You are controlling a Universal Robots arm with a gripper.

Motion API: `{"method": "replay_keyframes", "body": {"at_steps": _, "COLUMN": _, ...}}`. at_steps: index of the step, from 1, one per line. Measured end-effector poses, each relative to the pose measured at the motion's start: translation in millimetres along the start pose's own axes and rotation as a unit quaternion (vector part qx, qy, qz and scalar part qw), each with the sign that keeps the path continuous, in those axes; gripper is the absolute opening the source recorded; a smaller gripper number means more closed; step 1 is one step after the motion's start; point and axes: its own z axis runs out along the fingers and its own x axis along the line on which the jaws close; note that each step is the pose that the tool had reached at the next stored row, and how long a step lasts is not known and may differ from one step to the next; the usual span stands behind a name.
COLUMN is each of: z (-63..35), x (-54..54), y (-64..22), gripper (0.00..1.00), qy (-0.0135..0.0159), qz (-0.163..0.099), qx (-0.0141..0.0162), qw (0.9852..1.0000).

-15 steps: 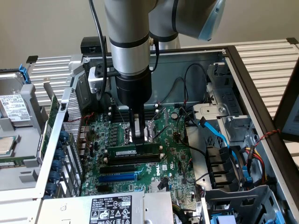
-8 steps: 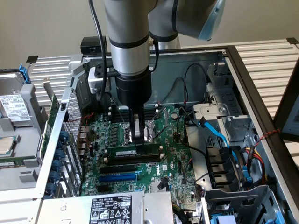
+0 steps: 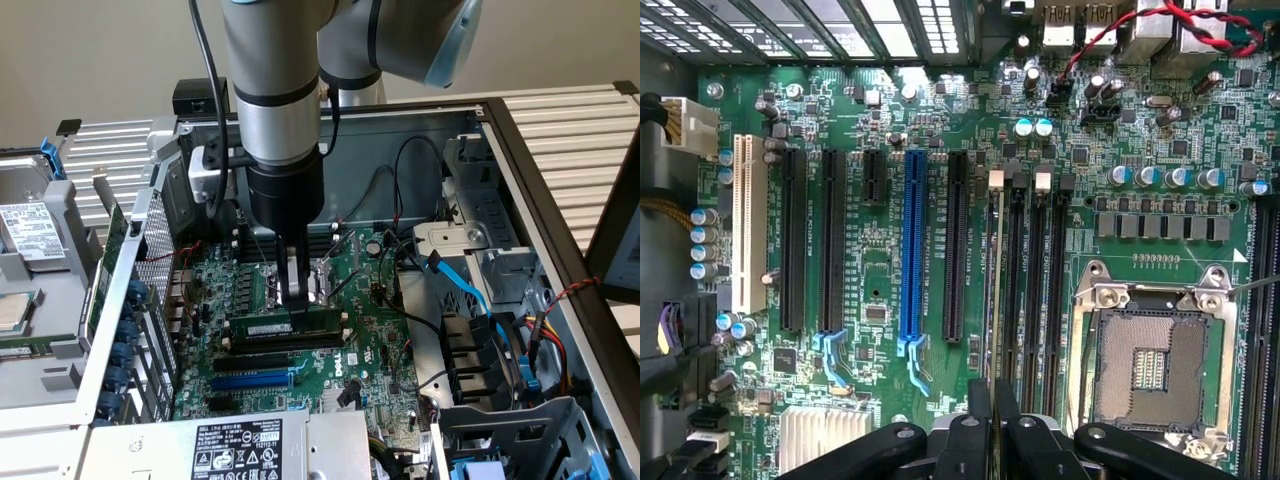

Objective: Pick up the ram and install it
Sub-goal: 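Insert the ram into the slot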

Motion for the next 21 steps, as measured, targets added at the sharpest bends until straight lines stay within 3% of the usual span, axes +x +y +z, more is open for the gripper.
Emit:
{"method": "replay_keyframes", "body": {"at_steps": 13, "z": 1.5, "x": -0.1, "y": 1.8, "gripper": 0.13, "qy": -0.0001, "qz": 0.000, "qx": 0.0017, "qw": 1.0000}}
{"method": "replay_keyframes", "body": {"at_steps": 21, "z": 2.7, "x": -0.3, "y": 2.1, "gripper": 0.13, "qy": -0.0020, "qz": 0.000, "qx": 0.0019, "qw": 1.0000}}
